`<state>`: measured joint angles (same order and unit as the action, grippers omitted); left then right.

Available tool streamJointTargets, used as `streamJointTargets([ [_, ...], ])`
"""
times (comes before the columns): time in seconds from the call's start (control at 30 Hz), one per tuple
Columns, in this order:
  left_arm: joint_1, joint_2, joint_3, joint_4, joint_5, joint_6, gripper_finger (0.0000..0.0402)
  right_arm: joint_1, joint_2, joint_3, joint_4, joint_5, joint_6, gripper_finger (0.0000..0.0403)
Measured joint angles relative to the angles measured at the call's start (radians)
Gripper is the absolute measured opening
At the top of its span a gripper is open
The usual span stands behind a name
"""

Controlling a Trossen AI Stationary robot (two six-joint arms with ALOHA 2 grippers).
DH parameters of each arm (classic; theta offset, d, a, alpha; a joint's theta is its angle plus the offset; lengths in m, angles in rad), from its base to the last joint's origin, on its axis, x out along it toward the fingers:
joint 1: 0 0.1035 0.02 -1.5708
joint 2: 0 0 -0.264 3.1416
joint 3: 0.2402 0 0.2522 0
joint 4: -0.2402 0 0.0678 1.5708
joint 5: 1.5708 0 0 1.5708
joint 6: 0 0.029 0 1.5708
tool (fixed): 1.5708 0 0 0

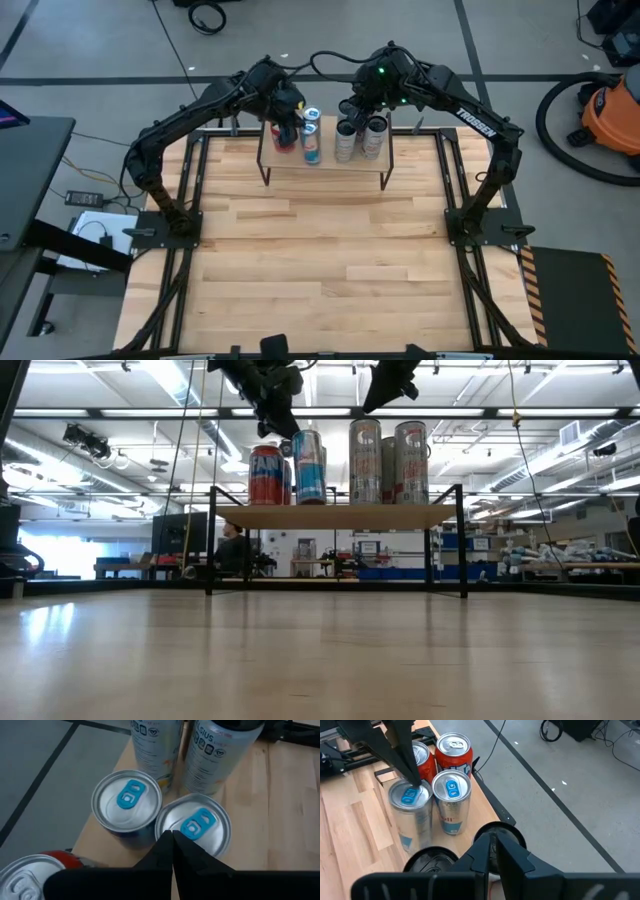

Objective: Place canned beverage on shelf
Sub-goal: Adjust the soda cans on the shelf

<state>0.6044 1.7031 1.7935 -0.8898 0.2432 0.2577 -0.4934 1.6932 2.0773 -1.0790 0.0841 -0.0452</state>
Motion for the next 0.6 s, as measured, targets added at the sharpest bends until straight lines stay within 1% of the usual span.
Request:
streamJointTargets([
  [0.37, -0.037, 0.0, 0.0, 0.009, 0.008, 0.0, 0.0009, 0.0, 0.0, 0.0, 0.0, 0.0, -0.003, 0.004],
  [0.6, -0.037, 0.0, 0.0, 0.009, 0.008, 0.0, 0.0009, 0.0, 0.0, 0.0, 0.0, 0.0, -0.003, 0.004],
])
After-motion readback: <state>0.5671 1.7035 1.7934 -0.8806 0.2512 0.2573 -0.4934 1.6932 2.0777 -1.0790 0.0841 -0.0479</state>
